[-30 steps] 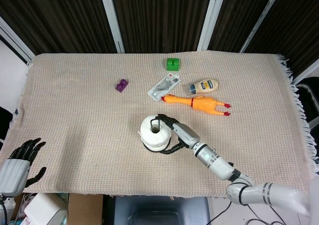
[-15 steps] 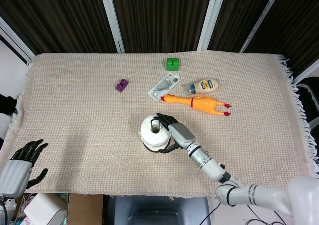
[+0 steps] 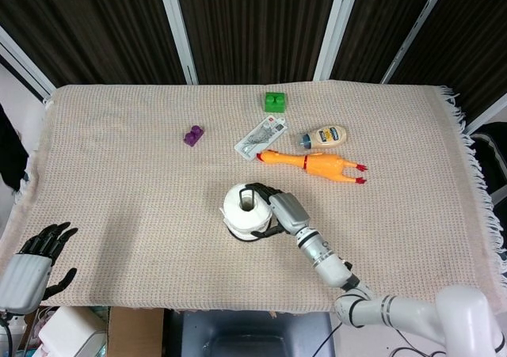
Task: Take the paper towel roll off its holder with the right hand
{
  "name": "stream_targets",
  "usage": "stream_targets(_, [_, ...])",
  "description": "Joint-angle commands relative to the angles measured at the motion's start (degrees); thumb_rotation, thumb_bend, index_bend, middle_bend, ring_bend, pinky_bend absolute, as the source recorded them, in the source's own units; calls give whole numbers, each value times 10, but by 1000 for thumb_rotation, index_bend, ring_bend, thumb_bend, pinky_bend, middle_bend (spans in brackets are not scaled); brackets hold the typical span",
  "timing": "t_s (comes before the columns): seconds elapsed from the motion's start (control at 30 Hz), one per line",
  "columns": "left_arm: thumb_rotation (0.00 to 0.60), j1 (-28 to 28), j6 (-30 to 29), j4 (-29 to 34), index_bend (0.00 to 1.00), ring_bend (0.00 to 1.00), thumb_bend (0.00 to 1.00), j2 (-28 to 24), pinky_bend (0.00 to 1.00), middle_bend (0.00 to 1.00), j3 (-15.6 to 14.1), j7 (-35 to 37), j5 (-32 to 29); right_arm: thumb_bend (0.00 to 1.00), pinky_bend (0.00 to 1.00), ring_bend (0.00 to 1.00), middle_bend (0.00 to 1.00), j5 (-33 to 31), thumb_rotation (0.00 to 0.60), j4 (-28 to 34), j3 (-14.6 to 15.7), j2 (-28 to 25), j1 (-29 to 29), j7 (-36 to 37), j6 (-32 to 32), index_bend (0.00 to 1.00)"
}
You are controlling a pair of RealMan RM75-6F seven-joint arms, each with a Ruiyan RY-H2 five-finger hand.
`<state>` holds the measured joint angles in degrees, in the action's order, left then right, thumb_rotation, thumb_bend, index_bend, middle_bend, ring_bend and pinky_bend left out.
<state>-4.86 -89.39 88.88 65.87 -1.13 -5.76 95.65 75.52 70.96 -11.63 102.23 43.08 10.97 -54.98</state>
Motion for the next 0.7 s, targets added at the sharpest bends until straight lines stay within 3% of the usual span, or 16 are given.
stream_targets(0.03, [600,0,0,0,178,122,304,0,280,129,0,0,0,202,616,477,468,25,600,-30,3,20,-4,28,-25,544])
stream_targets(0.2, [600,1,-1,0,178,122,305,-1,280,129,-1,1,-1,244,670,534,522,55,600,-37,6,21,-9,27,-64,626])
stream_targets(0.37, [600,2,-2,2,177,122,302,-1,280,129,-2,-3,3,244,674,539,527,69,600,6,1,-8,-18,5,-93,643])
stream_targets(0.7, [600,0,3,3,178,122,303,2,280,129,-3,-13,4,244,674,540,527,64,600,220,-38,-131,-40,-97,-139,643])
